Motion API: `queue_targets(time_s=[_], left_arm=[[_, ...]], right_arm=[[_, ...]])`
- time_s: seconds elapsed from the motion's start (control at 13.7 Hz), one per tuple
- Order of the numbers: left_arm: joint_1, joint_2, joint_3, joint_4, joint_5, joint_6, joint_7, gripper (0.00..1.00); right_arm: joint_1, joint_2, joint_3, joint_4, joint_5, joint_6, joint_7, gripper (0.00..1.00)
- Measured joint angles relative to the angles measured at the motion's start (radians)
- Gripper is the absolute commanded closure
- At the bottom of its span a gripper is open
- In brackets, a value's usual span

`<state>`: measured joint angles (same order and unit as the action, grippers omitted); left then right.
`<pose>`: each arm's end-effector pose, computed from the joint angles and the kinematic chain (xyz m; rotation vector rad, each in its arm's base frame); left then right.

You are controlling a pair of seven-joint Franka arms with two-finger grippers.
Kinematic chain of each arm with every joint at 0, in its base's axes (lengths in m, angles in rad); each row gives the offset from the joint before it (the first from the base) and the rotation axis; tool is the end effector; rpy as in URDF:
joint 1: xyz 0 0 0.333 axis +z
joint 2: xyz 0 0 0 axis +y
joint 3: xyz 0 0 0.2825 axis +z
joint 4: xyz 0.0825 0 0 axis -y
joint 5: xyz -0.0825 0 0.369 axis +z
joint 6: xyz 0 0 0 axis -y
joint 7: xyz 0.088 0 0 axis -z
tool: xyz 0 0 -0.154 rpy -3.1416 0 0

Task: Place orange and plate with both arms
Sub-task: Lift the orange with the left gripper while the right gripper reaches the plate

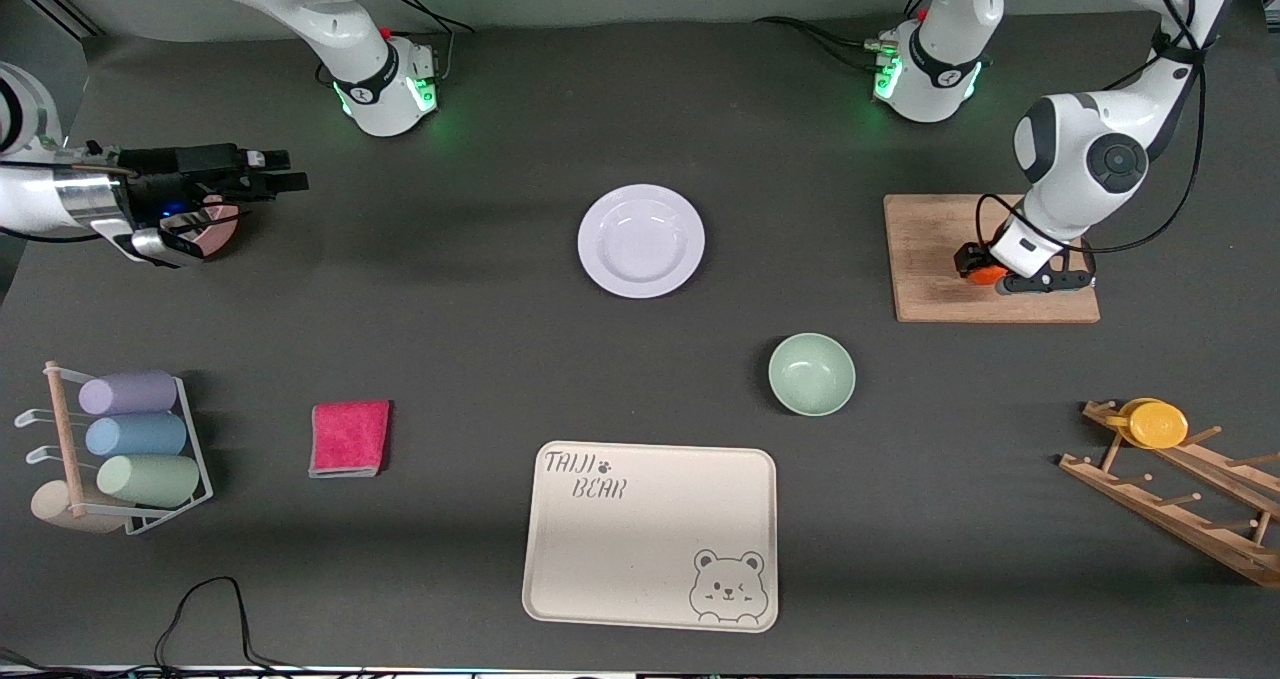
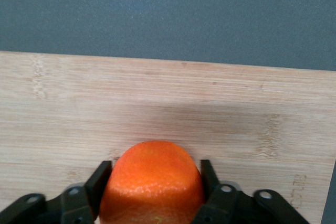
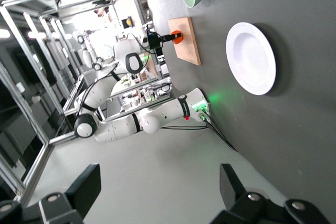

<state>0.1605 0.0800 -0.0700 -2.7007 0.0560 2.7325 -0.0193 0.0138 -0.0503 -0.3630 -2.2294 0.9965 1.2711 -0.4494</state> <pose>0.3914 0.0334 0.1339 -3.1256 -0.0906 0.0756 0.4218 0.0004 0.3782 -1.8308 0.0726 0.3968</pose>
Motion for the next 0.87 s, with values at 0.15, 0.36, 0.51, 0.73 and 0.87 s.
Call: queue_targets(time_s=[0.15,0.36,0.51,0.73,0.87], left_arm=[[0.000,-0.002,-0.003,0.002,0.000,-0.021,0.000,1.00],[-0.010,-0.008,-0.014,0.009,0.000,-0.036,0.000,1.00],[-0.031,-0.044,-0.017,0.057,-0.001,-0.154,0.000,1.00],[-0.094,-0.145,-0.020,0.225,-0.047,-0.505,-0.017,1.00],[-0.171,-0.198,-0.022,0.337,-0.110,-0.690,-0.092,1.00]], right_arm=[[0.000,0.065,0.000,-0.032,0.001,0.000,-0.152,0.00],[0.000,0.213,0.000,-0.051,0.025,0.000,-0.354,0.00],[0.005,0.288,0.001,-0.049,0.061,0.001,-0.432,0.00],[0.042,0.349,0.002,-0.047,0.094,0.010,-0.502,0.00],[0.052,0.359,0.002,-0.046,0.096,0.020,-0.514,0.00]])
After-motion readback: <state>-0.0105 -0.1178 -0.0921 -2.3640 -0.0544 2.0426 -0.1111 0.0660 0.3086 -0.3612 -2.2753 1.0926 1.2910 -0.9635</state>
